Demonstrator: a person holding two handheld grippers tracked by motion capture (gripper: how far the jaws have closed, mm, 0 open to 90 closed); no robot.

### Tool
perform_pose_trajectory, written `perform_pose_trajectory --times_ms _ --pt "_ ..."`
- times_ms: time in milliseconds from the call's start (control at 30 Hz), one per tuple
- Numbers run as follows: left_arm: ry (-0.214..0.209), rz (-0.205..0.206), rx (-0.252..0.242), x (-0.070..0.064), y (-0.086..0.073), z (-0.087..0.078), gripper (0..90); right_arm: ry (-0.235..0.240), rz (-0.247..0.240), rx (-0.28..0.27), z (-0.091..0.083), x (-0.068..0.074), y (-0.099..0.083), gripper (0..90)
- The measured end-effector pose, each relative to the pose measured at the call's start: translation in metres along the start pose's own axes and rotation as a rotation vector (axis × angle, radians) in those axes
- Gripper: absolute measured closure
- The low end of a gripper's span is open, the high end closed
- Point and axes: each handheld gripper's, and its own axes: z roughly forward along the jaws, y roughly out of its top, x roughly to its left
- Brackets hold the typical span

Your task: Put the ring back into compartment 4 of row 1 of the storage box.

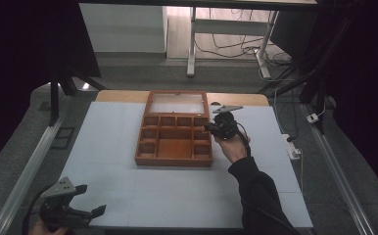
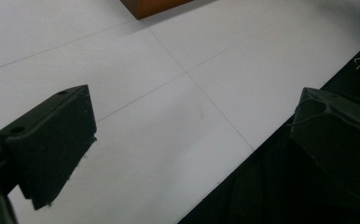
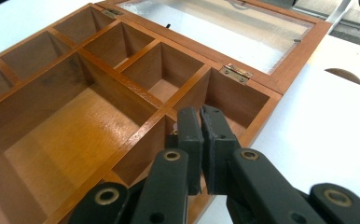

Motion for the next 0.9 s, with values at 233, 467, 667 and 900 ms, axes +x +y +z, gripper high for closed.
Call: perform_pose_trajectory --times_ms 233,467,667,900 --pt "-0.001 0.001 -0.002 0.0 0.0 0.0 0.3 -0.011 -0.005 0.006 0.013 -0.002 0.005 87.3" --pt "-0.001 0.0 -0.002 0.0 0.0 0.0 0.2 -0.028 0.006 -0.001 0.023 -0.007 0.01 87.3" --pt "-0.001 0.001 -0.002 0.0 0.0 0.0 0.2 -0.042 0.0 0.0 0.032 -0.01 0.013 87.3" --pt "-0.001 0.001 -0.003 0.0 0.0 0.0 0.2 -0.053 -0.011 0.016 0.044 -0.01 0.011 87.3"
